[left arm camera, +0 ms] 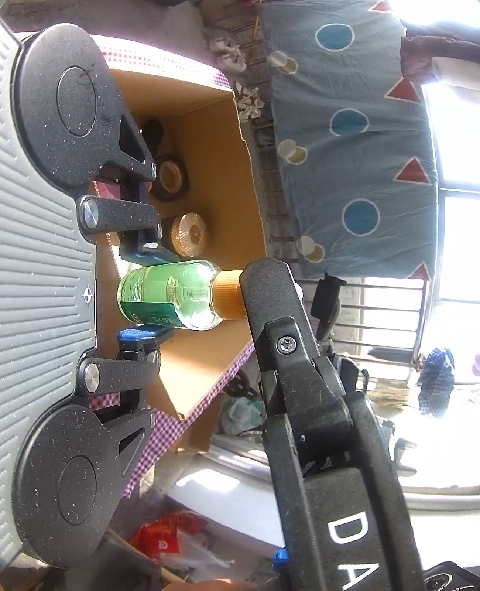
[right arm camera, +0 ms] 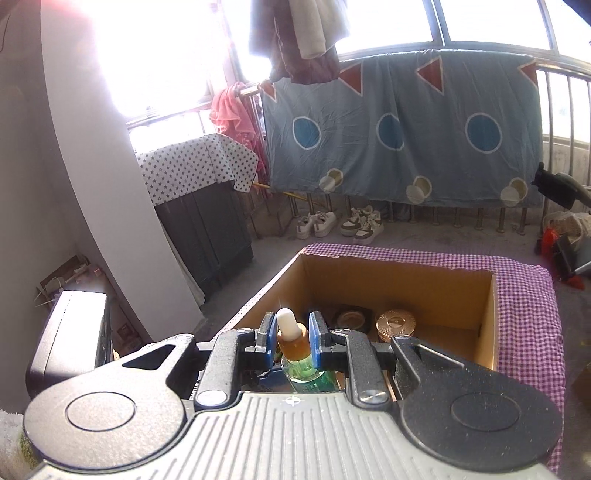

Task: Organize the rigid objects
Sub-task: 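Lift the dropper bottle with the right gripper over the box, then lower the bottle into the box and open the right gripper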

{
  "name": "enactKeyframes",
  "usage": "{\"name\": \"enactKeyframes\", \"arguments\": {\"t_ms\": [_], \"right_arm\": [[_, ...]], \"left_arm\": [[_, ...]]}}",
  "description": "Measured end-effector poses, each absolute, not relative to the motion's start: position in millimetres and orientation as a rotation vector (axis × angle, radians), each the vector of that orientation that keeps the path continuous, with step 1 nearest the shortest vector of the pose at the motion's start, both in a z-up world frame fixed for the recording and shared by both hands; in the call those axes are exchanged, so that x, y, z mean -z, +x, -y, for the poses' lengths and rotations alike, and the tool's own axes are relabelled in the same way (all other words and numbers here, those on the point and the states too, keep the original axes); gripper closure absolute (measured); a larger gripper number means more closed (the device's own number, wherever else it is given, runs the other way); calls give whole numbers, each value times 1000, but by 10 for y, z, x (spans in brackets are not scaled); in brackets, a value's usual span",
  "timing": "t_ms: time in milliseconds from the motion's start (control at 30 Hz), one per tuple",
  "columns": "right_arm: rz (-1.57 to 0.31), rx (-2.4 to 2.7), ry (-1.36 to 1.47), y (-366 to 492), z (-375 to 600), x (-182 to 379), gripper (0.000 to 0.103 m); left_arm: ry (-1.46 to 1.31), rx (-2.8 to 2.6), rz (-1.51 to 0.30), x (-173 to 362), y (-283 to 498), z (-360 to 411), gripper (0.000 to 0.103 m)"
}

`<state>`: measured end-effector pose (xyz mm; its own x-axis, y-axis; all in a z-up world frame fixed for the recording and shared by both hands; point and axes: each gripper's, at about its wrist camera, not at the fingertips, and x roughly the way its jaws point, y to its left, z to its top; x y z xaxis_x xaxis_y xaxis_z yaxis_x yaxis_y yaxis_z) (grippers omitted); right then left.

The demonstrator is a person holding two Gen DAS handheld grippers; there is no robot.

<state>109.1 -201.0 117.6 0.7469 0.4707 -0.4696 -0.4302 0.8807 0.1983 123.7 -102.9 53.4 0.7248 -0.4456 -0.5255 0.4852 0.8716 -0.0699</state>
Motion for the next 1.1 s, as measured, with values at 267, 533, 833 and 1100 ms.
{"name": "enactKeyframes", "arguments": {"t_ms": [267, 533, 833, 1100], "right_arm": [[-657, -472, 173, 1977, 2501, -1043, 83], [-743, -449, 190, 2589, 2744, -698, 83], [-811, -422, 164, 2887, 2786, -340, 86], [-833, -399, 78, 2892, 2653, -233, 91]], "left_arm": [[35, 537, -724, -421, 2024, 1393, 72], [29, 515, -876, -162, 2581, 1615, 72], [20, 466, -967, -27, 2804, 1622, 70], [-4, 476, -989, -38, 2832, 1604, 62]]}}
